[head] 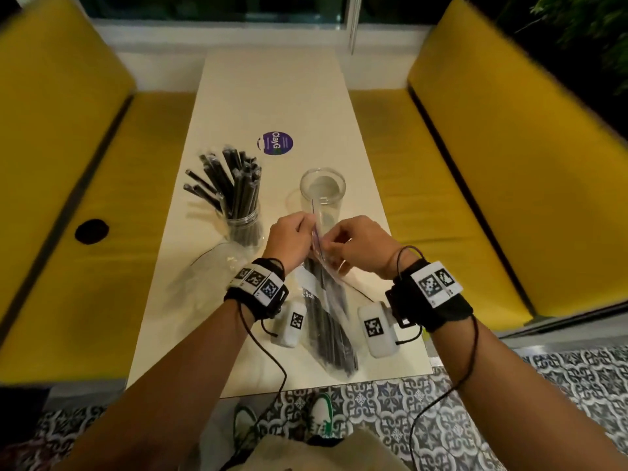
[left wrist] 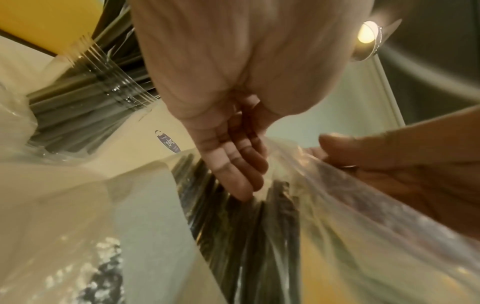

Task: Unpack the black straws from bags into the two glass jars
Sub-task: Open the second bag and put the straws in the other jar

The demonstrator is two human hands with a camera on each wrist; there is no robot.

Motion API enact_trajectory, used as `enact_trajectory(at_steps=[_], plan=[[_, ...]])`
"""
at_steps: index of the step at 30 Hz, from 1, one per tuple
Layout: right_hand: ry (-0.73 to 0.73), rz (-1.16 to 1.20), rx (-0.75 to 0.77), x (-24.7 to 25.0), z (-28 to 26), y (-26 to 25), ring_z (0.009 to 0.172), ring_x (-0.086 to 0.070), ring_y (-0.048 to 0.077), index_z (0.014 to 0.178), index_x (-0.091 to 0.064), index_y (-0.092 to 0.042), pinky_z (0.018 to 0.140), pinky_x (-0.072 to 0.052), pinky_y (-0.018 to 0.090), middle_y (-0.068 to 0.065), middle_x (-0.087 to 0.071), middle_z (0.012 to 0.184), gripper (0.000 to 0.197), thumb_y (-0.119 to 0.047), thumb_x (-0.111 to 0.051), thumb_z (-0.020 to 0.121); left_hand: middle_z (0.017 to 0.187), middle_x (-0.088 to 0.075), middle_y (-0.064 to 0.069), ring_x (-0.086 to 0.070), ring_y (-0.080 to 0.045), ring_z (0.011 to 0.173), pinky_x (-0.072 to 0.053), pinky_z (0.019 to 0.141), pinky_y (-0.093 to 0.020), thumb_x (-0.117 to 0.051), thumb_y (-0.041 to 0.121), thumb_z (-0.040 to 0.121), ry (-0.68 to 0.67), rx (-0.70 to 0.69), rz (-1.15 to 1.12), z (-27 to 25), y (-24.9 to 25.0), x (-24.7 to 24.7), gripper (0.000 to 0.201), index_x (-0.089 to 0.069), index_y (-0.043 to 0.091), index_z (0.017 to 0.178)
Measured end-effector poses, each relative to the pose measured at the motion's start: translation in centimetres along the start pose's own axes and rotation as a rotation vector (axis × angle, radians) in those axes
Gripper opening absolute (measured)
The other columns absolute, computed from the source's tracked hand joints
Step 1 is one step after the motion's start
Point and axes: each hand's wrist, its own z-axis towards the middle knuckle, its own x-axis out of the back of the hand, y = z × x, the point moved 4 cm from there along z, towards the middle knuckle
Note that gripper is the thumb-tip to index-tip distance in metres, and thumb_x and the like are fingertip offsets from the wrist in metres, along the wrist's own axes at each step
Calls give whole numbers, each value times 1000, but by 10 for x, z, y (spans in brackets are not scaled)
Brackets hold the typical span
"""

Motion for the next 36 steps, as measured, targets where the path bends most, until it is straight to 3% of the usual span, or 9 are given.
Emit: enact_trajectory(at_steps=[2, 4, 8, 14, 20, 23, 27, 32, 36], plan=[[42, -9, -19, 2, 1, -2, 50, -68, 17, 84, -75, -2, 55, -59, 30, 12, -76, 70, 14, -6, -67, 93, 83, -71, -4, -73, -33, 89, -63, 83, -51, -54, 49, 99, -44, 26, -91, -5, 2, 0, 33, -65, 25, 80], [134, -33, -23, 0, -3, -6, 40, -62, 11, 84, -75, -1, 45, -49, 20, 10, -75, 66, 16, -9, -66, 94, 96, -75, 0, -76, -25, 92, -65, 84, -48, -67, 56, 93, -32, 60, -185, -8, 2, 1, 30, -68, 27, 95], [174, 40, -29, -10, -11, -9, 35, -58, 2, 84, -71, -5, 38, -43, 12, 2, -70, 60, 14, -13, -70, 96, 95, -78, -2, -77, -23, 89, -66, 82, -50, -74, 35, 96, 8, 48, -270, -9, -2, 4, 13, -72, 23, 96], [136, 186, -69, -10, -14, -10, 52, -70, 24, 78, -65, -7, 38, -42, 24, 20, -77, 75, 18, -10, -64, 95, 91, -78, -7, -76, -24, 89, -67, 82, -47, -76, 33, 95, -56, 100, -563, -18, -6, 4, 19, -72, 15, 98], [168, 210, -65, -15, -13, 1, 47, -61, 25, 88, -68, -7, 37, -41, 23, 21, -75, 76, 12, -11, -65, 99, 99, -77, -8, -76, -31, 96, -67, 81, -47, -76, 20, 95, -20, 75, -434, -14, -7, 6, 1, -76, 21, 95], [227, 276, -66, -11, -8, 6, 45, -57, 21, 87, -75, -6, 37, -40, 21, 24, -75, 79, 11, -12, -73, 96, 91, -77, -5, -75, -23, 86, -67, 81, -46, -69, 15, 100, -14, 63, -417, -13, -7, 3, 13, -76, 22, 92], [279, 356, -100, -14, -4, 10, 47, -57, 23, 90, -70, -7, 38, -41, 24, 14, -71, 70, 18, -23, -75, 95, 94, -81, -8, -77, -34, 96, -64, 88, -56, -64, 17, 103, 9, 75, -391, -12, -8, -2, 21, -78, 26, 89], [419, 409, -94, -6, 4, 11, 44, -56, 18, 102, -71, -14, 36, -40, 21, 15, -74, 83, 10, -23, -71, 97, 99, -79, -16, -76, -40, 99, -63, 86, -60, -62, 17, 103, -18, 93, -396, -12, -6, -7, 18, -77, 17, 94], [536, 266, 4, -3, 9, 3, 66, -68, 18, 82, -75, -23, 61, -58, 33, -7, -71, 76, 6, -23, -75, 88, 95, -79, -7, -76, -37, 98, -63, 85, -59, -64, 24, 102, -24, 85, -376, -15, -1, -8, 12, -75, 23, 97]])
